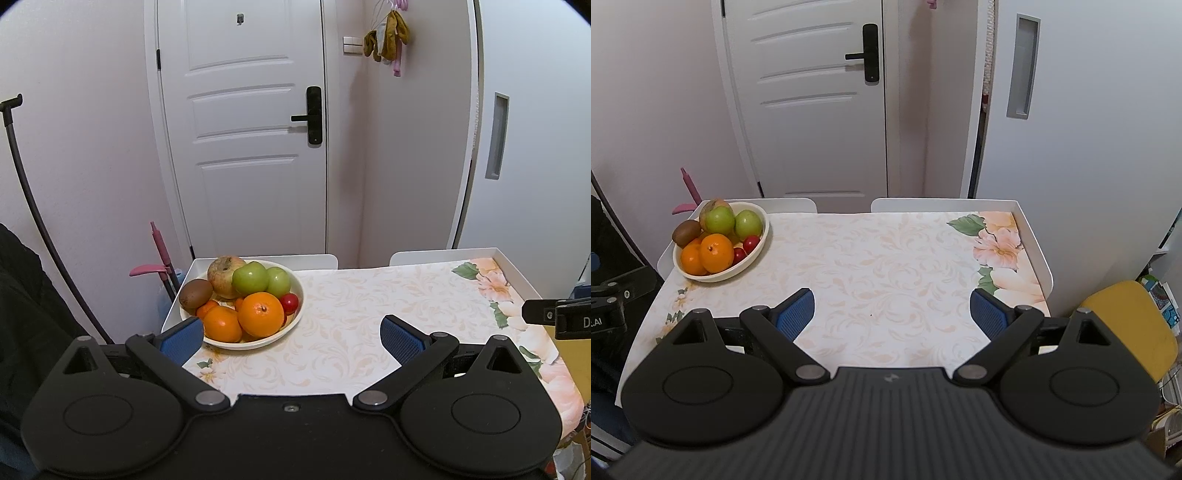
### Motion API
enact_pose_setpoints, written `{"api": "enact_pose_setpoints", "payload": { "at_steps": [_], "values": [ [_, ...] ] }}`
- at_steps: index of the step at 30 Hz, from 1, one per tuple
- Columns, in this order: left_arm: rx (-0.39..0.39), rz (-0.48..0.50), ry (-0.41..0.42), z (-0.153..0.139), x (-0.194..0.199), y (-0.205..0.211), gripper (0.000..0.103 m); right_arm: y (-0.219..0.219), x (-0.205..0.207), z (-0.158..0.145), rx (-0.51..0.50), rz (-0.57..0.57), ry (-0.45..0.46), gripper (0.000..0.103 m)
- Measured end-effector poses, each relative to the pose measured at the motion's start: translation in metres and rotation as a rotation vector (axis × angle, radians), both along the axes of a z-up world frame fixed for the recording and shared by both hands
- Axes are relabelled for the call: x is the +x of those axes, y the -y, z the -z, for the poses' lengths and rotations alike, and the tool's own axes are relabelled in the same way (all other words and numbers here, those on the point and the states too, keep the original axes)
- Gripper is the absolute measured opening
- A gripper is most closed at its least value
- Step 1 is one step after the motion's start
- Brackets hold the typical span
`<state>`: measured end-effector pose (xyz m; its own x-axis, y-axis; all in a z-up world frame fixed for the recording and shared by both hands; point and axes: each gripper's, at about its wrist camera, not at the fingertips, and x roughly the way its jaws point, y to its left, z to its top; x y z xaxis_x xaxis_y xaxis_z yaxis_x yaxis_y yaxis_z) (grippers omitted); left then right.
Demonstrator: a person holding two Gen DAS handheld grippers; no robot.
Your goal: Organize fruits
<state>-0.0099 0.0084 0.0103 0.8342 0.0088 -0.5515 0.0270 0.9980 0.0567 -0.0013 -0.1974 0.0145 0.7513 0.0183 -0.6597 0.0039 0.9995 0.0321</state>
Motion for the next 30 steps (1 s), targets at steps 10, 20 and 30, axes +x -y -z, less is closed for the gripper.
{"api": "enact_pose_setpoints", "payload": {
  "at_steps": [10,20,30],
  "values": [
    [-0.002,0.0,0.0,-0.0004,0.002,-0.0007,0.103,-0.0004,0.0008,-0.0002,-0.002,0.003,-0.004,0.103],
    [-0.003,0.001,-0.001,-0.0001,0.0029,-0.0013,0.103,-0.0003,0.0015,0.0002,-0.002,0.003,-0.005,0.103],
    [-0.009,0.005,0.001,0.0017,0.0062,-0.0009,0.103,-0.0002,0.0036,0.0009,-0.004,0.006,-0.006,0.103]
  ]
}}
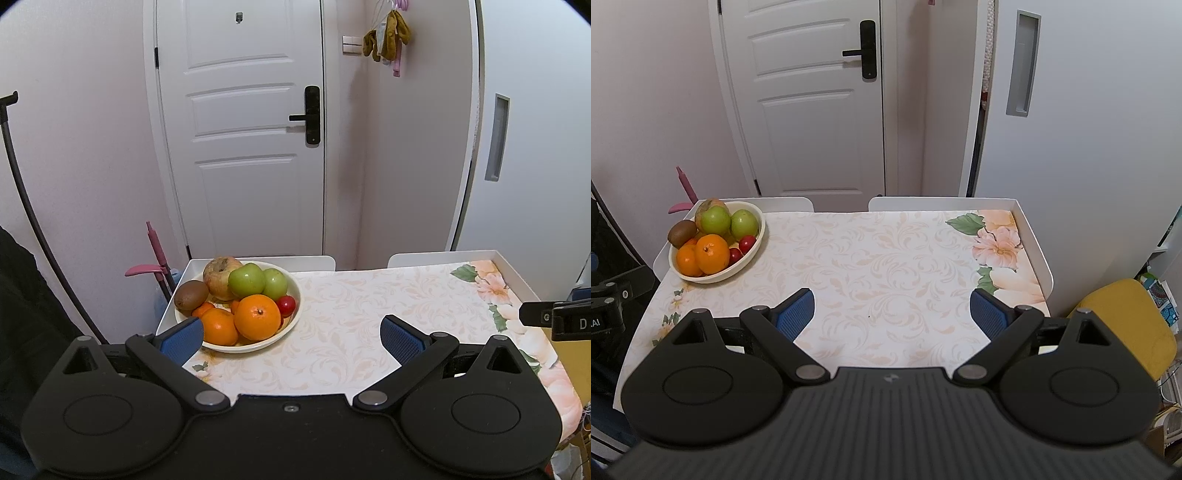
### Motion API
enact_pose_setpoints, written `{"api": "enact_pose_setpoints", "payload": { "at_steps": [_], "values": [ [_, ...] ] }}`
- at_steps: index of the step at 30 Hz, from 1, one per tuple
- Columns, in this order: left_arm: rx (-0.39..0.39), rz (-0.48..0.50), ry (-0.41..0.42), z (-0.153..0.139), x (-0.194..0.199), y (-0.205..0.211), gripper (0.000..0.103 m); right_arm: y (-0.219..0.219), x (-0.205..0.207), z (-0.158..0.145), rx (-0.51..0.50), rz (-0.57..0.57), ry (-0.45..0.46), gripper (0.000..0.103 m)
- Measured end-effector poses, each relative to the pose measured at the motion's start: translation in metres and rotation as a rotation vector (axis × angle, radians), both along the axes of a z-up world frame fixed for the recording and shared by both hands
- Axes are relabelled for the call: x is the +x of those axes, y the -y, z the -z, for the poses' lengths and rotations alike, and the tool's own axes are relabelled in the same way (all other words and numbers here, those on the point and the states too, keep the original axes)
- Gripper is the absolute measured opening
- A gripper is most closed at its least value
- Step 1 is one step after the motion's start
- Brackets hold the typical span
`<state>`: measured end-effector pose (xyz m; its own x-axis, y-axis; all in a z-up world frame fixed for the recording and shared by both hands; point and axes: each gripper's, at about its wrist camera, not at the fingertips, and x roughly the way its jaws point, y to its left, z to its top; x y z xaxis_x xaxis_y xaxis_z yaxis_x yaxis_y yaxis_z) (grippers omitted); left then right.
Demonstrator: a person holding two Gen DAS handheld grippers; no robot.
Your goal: Organize fruits
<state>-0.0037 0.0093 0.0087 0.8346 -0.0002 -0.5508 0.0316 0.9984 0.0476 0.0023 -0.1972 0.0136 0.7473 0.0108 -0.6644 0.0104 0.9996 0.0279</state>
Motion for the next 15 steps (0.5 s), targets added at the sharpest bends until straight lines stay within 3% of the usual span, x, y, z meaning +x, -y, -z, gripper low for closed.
{"api": "enact_pose_setpoints", "payload": {
  "at_steps": [15],
  "values": [
    [-0.018,0.0,0.009,-0.0002,0.0055,-0.0001,0.103,0.0014,0.0027,-0.0003,-0.001,0.001,0.0,0.103]
  ]
}}
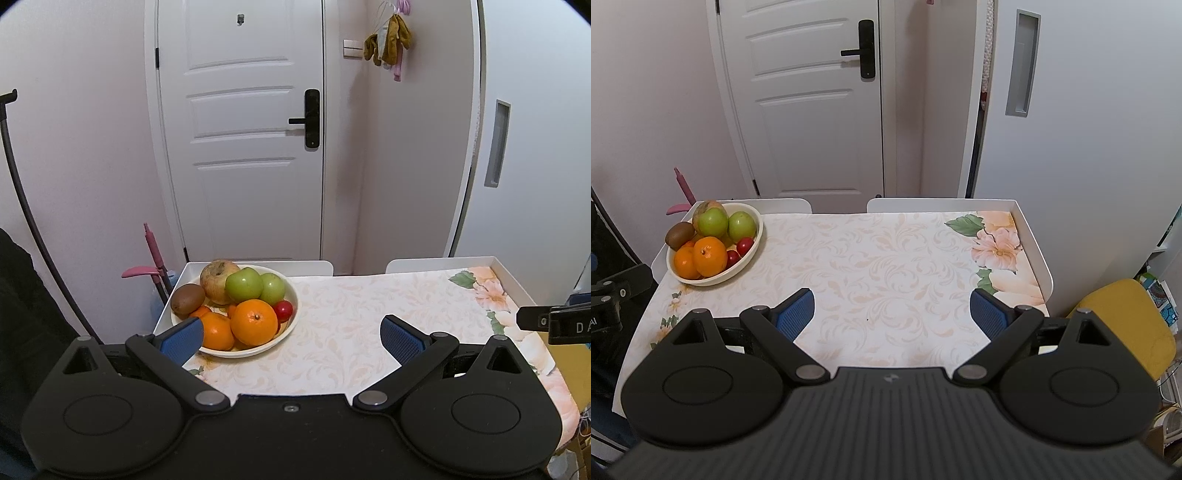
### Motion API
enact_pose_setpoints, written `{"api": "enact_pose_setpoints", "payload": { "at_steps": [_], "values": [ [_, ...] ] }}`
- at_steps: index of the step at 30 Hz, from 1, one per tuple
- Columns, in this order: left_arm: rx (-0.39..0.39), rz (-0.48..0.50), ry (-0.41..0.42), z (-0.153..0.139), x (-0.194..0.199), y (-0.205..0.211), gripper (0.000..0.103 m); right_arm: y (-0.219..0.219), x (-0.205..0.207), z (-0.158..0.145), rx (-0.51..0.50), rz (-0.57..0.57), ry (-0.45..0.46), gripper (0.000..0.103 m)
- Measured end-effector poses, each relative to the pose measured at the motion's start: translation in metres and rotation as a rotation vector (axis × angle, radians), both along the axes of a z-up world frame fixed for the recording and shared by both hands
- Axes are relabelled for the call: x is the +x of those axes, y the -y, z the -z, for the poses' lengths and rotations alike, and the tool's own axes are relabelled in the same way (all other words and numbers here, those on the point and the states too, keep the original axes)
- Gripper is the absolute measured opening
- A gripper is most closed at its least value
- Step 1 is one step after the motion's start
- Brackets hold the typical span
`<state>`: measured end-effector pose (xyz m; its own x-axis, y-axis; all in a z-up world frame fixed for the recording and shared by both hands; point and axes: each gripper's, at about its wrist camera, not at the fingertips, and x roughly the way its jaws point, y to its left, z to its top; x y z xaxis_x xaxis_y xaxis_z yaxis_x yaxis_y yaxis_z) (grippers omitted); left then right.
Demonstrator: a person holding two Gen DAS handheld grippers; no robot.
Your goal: Organize fruits
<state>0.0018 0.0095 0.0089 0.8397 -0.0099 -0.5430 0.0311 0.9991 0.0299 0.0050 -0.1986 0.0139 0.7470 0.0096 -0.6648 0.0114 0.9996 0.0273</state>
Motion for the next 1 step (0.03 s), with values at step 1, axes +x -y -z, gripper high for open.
{"api": "enact_pose_setpoints", "payload": {
  "at_steps": [1],
  "values": [
    [-0.001,-0.002,0.002,-0.0002,0.0007,-0.0004,0.103,-0.0001,-0.0001,-0.0002,0.0,0.0,-0.001,0.103]
  ]
}}
